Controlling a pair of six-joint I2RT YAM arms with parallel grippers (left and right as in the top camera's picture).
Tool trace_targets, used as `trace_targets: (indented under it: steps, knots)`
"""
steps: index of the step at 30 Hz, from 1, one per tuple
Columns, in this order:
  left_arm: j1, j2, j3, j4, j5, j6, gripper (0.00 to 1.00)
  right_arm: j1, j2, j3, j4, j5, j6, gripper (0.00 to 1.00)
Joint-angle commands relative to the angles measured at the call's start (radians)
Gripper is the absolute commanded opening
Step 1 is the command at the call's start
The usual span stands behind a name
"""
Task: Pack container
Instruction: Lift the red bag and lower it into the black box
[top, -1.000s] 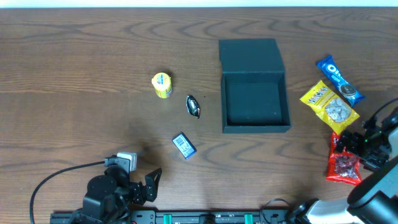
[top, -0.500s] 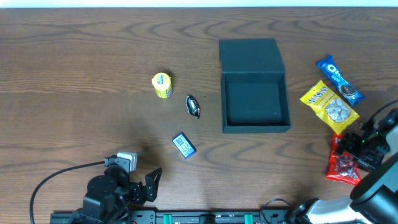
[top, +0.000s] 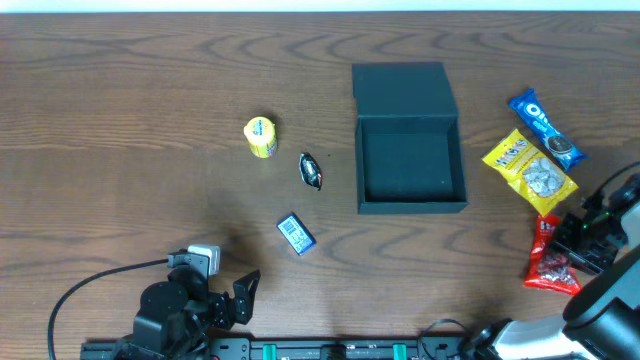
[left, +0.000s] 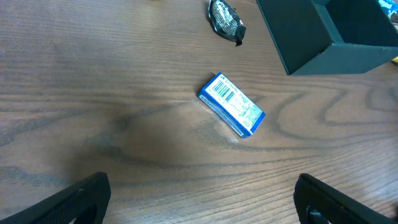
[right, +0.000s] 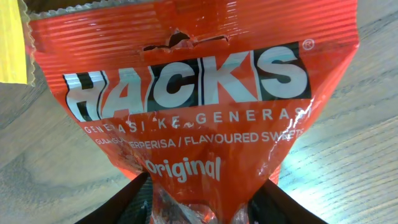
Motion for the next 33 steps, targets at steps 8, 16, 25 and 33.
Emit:
trace_targets:
  steps: [8,16,25,33]
  knots:
    - [0.003,-0.006,-0.010,0.008,-0.007,-0.001,0.95,-0.006,0.002,-0.004,0.010,-0.001,0.019,0.27]
    - [0.003,-0.006,-0.010,0.008,-0.007,-0.001,0.95,-0.006,0.002,0.002,0.011,-0.001,0.020,0.12]
    - [0.003,-0.006,-0.011,0.008,-0.007,-0.001,0.95,-0.006,0.001,0.008,-0.005,-0.001,0.038,0.01]
    - [0.003,-0.006,-0.010,0.008,-0.007,-0.001,0.95,-0.004,0.000,0.143,-0.180,-0.093,0.098,0.01]
